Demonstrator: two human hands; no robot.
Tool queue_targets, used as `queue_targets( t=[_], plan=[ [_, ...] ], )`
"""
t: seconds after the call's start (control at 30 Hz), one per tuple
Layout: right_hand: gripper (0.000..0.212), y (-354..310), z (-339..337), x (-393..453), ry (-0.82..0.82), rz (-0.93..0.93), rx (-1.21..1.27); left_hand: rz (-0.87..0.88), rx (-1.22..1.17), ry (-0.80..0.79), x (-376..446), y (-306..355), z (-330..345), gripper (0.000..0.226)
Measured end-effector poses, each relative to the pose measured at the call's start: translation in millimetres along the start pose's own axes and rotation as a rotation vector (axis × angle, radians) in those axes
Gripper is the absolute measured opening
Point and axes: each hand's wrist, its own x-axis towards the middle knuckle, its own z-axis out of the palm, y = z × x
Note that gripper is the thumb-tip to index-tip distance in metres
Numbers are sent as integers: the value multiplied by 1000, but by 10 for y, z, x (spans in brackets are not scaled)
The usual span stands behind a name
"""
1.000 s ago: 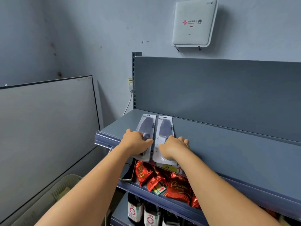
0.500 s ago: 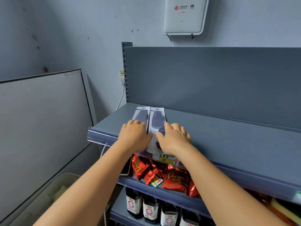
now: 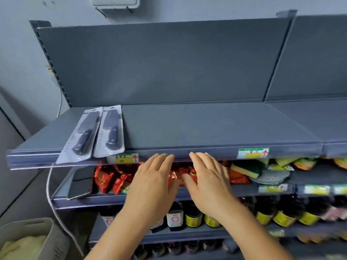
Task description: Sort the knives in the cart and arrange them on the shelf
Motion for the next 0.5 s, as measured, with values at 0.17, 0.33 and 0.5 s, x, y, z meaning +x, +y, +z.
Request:
queue_targets(
  t=[0.17,0.33,0.5],
  plan=[
    [64,834,43,-554,-21,226,15,97,-127,-210,-79,768,526,56],
    [62,1755,4,-1181,-26,430,34,175,-210,-374,-191,1656,1048,56],
    [58,2649,-144,-1945,-29,636,48,269,-244,-522,-413,2658,1554,54]
  ],
)
